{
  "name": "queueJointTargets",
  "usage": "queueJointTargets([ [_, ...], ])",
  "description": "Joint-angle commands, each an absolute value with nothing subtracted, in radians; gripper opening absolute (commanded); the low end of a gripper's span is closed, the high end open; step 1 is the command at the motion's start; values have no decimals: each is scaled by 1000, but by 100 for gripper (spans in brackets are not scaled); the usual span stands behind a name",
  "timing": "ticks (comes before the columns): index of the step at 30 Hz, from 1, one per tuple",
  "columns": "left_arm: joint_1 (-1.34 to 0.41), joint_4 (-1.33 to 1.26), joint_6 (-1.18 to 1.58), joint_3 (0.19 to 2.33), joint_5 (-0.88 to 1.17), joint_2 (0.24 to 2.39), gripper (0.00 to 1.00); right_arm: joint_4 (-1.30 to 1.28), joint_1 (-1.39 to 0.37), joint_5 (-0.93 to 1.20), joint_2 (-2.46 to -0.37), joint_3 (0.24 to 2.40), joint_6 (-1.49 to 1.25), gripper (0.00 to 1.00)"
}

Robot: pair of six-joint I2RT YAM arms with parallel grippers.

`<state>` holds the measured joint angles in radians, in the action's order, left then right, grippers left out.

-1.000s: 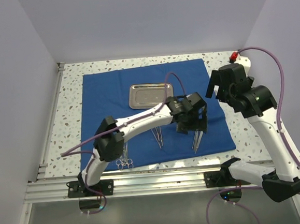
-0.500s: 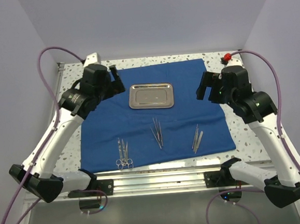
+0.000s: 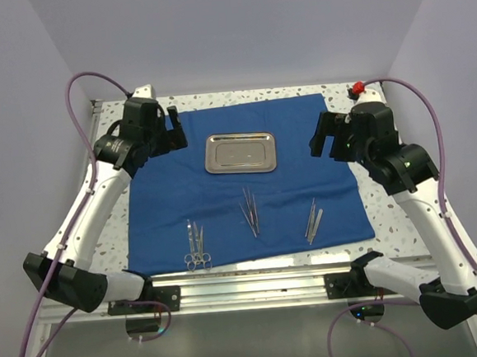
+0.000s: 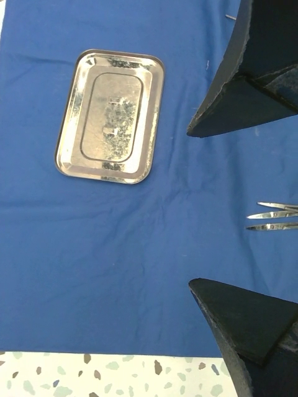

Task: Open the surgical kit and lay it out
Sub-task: Reset both arms

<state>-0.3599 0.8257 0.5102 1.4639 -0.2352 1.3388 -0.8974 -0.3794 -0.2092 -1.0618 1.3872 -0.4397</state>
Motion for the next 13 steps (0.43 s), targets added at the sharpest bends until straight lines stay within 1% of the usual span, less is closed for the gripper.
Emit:
queueJointTargets([
  [1,-344,790,463,1456,-204,1344,99,-876,-379,-210,-1052,1424,-407,98],
  [13,-298,776,420,1451,-198,1355,99,-836,-377,-189,-1029,1399,-397,98],
])
